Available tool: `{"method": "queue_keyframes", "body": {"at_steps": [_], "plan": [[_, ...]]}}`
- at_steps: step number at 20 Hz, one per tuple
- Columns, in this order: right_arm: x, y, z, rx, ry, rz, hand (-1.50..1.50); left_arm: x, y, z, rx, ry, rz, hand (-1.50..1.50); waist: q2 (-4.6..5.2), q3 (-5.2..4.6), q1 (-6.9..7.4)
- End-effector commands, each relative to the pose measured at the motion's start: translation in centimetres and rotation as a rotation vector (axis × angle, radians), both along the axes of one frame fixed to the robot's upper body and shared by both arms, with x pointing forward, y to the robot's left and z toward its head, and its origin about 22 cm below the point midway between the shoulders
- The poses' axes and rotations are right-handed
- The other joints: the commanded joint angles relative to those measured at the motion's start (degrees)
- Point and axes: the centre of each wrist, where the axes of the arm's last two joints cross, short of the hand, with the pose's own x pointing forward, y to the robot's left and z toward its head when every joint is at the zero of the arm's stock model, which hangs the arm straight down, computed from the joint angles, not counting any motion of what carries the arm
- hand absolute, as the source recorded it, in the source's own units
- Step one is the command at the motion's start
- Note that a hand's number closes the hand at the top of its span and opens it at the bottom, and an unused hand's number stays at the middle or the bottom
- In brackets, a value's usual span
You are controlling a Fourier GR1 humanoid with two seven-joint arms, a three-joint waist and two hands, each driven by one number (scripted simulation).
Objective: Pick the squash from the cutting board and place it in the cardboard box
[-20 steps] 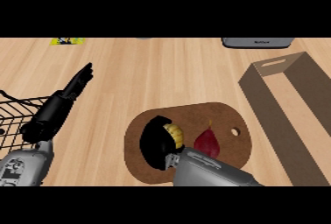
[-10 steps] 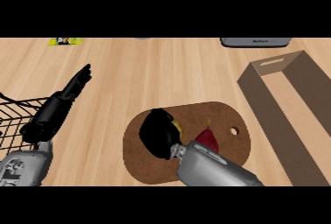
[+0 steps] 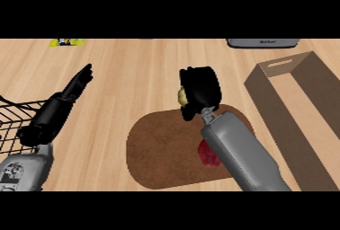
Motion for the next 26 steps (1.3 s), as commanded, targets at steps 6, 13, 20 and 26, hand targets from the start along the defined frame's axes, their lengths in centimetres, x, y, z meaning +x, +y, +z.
{"method": "queue_keyframes", "body": {"at_steps": [6, 13, 20, 26], "plan": [[1.7, -1.5, 7.7, 0.198, -0.246, -0.312, 1.50, 0.6, -0.8, -0.1, -0.006, 0.001, 0.010, 0.00, -0.50, -0.14, -0.50], [2.2, -7.5, 11.1, 0.356, -0.397, -0.623, 1.50, -0.9, 0.9, -1.2, 0.002, 0.011, 0.010, 0.00, -0.57, -0.14, -0.15], [1.7, -15.0, 9.6, 0.375, -0.420, -0.768, 1.50, -0.1, 0.5, -0.3, 0.010, 0.023, 0.002, 0.00, -0.44, -0.11, -0.09], [2.6, -21.7, 12.2, 0.258, -0.265, -0.801, 1.50, -0.6, -0.2, -0.7, -0.006, 0.012, -0.024, 0.00, -0.39, -0.14, 0.19]]}}
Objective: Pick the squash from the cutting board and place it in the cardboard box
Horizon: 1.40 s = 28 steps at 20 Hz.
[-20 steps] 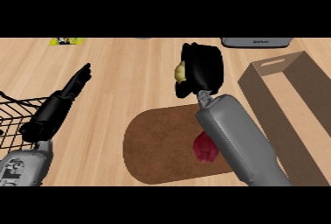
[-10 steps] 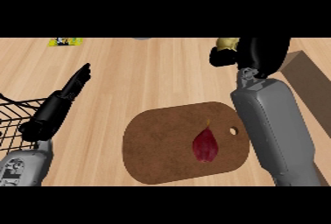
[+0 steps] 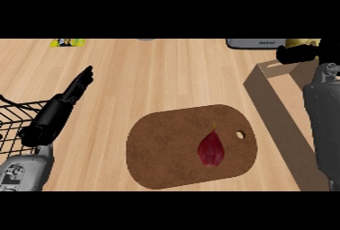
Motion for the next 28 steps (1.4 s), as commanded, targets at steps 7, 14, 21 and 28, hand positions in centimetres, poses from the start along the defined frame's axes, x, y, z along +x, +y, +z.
{"method": "queue_keyframes", "body": {"at_steps": [7, 14, 21, 28], "plan": [[-1.0, -10.0, -3.4, 0.171, 0.379, -0.003, 1.50, 0.9, -1.2, 1.0, -0.004, 0.012, 0.004, 0.00, 0.12, 0.02, -0.16], [-2.4, -14.5, -5.8, 0.261, 0.598, 0.001, 1.50, 0.3, 0.0, 1.4, -0.014, -0.010, -0.010, 0.00, 0.11, 0.00, 0.18], [-3.3, -15.5, -4.3, 0.325, 0.476, 0.273, -1.50, -0.3, -0.4, -0.1, -0.007, 0.001, 0.003, 0.00, 0.05, 0.01, 0.34], [-4.0, -14.9, -2.0, 0.675, -0.270, 0.302, -1.50, 0.3, 0.4, -0.4, -0.017, 0.011, 0.026, 0.00, -0.23, 0.15, -0.80]]}}
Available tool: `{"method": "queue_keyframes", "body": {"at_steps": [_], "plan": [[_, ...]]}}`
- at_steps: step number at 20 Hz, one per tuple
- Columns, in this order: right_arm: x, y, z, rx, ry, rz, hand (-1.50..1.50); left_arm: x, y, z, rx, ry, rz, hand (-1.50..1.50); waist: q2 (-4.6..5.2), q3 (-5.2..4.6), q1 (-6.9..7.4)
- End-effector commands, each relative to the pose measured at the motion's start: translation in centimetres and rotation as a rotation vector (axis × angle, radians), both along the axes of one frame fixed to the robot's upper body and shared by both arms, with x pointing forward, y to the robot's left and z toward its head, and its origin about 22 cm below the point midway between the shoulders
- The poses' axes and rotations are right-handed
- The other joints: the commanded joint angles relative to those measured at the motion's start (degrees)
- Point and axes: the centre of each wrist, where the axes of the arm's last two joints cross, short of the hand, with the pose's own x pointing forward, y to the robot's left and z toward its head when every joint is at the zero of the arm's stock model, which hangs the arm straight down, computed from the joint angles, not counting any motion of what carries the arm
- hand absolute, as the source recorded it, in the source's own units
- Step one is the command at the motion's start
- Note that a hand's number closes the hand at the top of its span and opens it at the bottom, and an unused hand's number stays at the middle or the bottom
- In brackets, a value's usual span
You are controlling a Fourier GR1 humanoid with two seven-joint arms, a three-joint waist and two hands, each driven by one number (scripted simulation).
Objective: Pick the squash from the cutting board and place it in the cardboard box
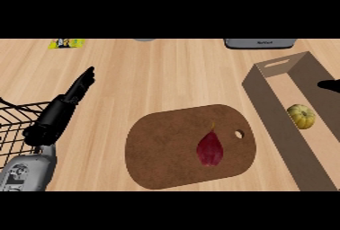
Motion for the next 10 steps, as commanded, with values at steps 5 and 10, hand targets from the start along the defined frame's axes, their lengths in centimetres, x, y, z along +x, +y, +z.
{"method": "queue_keyframes", "body": {"at_steps": [5, 10], "plan": [[-3.5, -3.8, -1.2, 0.430, -0.403, -0.251, -1.50, -0.1, 0.5, 1.3, 0.002, -0.011, 0.002, 0.00, -0.06, -0.05, -0.08], [-6.4, -8.2, -4.0, 0.424, -0.488, -0.332, -1.50, -0.9, -1.0, 0.8, -0.002, 0.001, -0.011, 0.00, 0.33, -0.08, 0.80]]}}
